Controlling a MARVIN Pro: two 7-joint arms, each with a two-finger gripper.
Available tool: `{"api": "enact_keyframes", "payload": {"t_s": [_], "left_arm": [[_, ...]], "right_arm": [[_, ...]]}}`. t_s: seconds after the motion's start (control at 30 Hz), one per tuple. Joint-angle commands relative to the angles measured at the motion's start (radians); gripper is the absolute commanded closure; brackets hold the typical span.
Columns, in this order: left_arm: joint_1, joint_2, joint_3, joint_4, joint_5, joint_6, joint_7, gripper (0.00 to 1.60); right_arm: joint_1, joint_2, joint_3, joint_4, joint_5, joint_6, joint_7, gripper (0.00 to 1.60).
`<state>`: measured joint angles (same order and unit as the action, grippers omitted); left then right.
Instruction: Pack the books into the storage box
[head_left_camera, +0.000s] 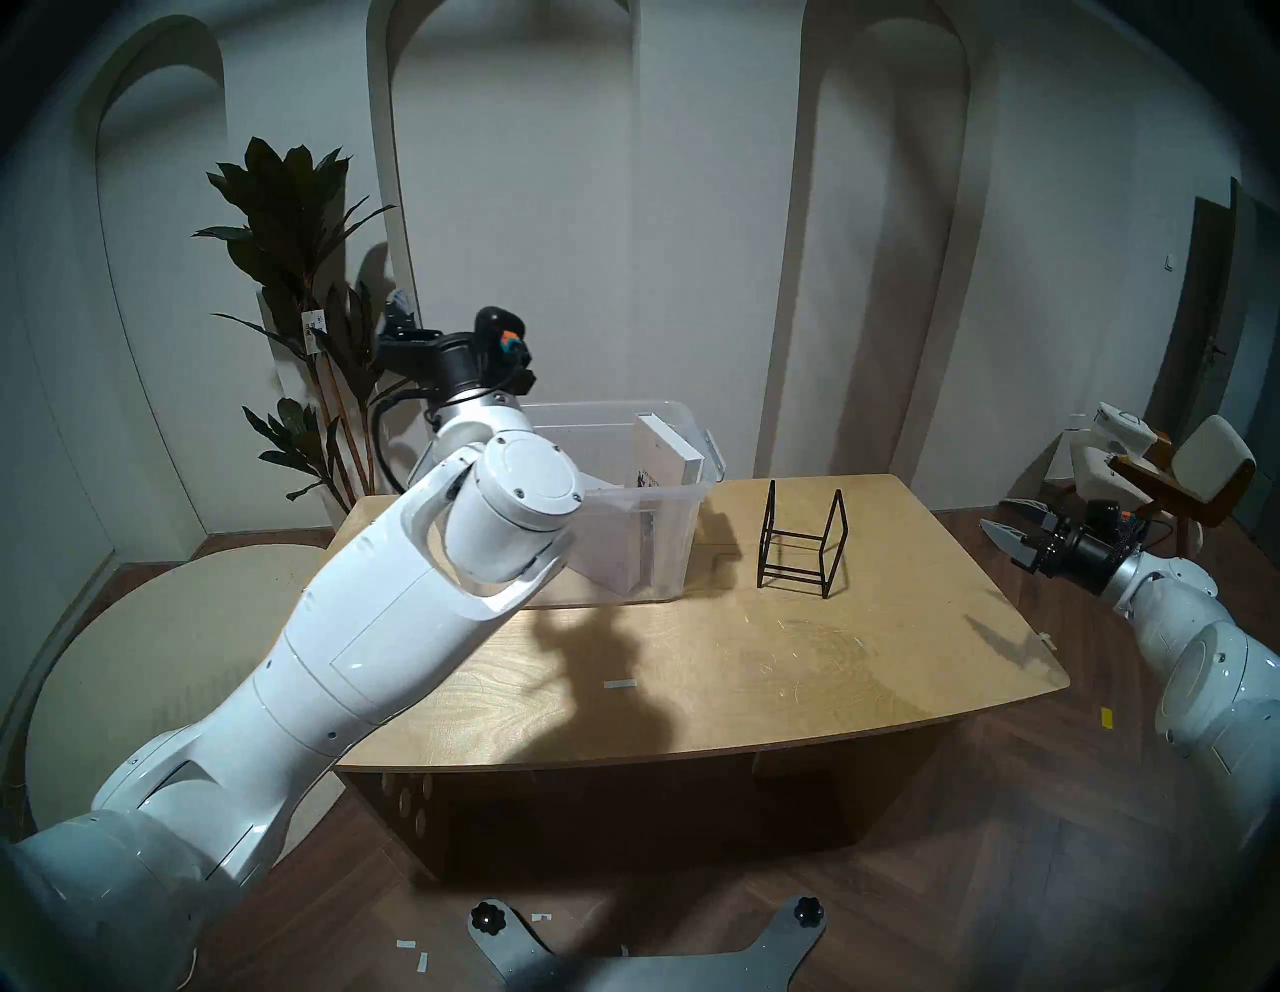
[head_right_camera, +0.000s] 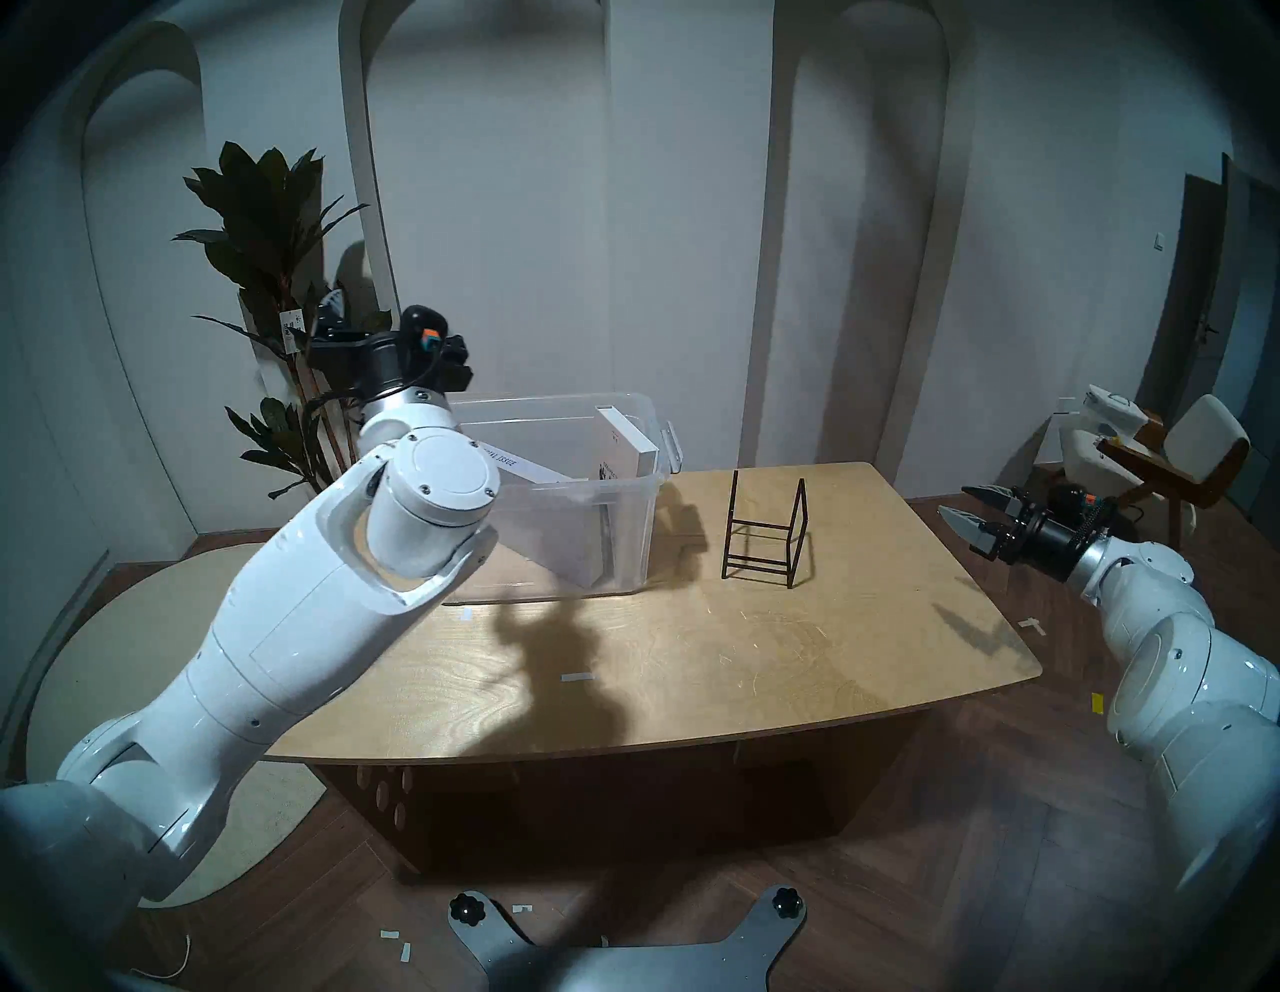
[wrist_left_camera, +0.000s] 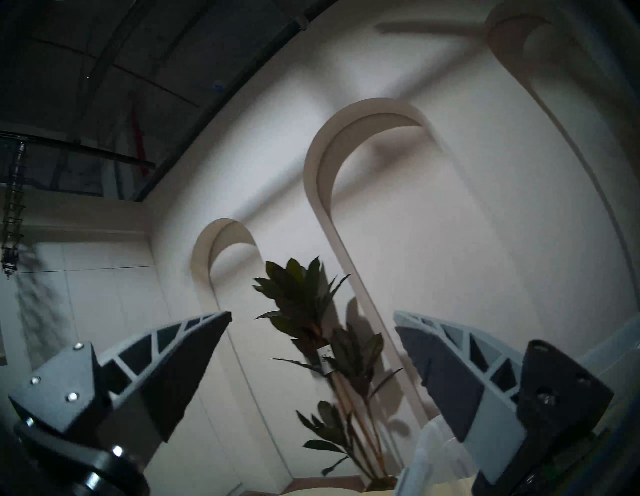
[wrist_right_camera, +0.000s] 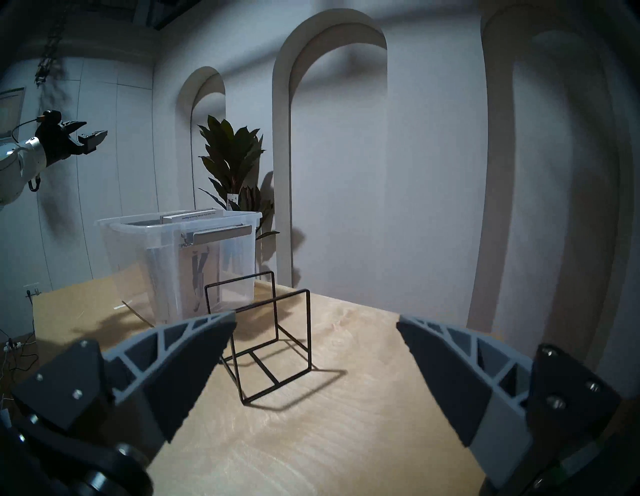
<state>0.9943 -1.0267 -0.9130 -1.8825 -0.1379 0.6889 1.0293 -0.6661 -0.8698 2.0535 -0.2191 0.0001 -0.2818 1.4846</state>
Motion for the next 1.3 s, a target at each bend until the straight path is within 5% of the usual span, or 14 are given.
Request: {"api": "enact_keyframes", "payload": {"t_s": [0.0,0.43,1.27], "left_arm": [[0.095,0.118,-0.049,-0.104,0.001,0.021,0.018,0.00],[0.170,0.178,-0.090,-0.141,-0.015,0.029,0.029,0.00],[0.261,0.240,-0.189,-0.171,-0.123,-0.065,0.024,0.00]], "right_arm": [[0.079,-0.045,0.011,-0.058,0.035,-0.006,-0.001,0.00],[0.125,-0.069,0.023,-0.143,0.088,0.037,-0.001,0.00],[-0.022,-0.126,-0.071,-0.407,0.180,0.293,-0.001,0.00]]}}
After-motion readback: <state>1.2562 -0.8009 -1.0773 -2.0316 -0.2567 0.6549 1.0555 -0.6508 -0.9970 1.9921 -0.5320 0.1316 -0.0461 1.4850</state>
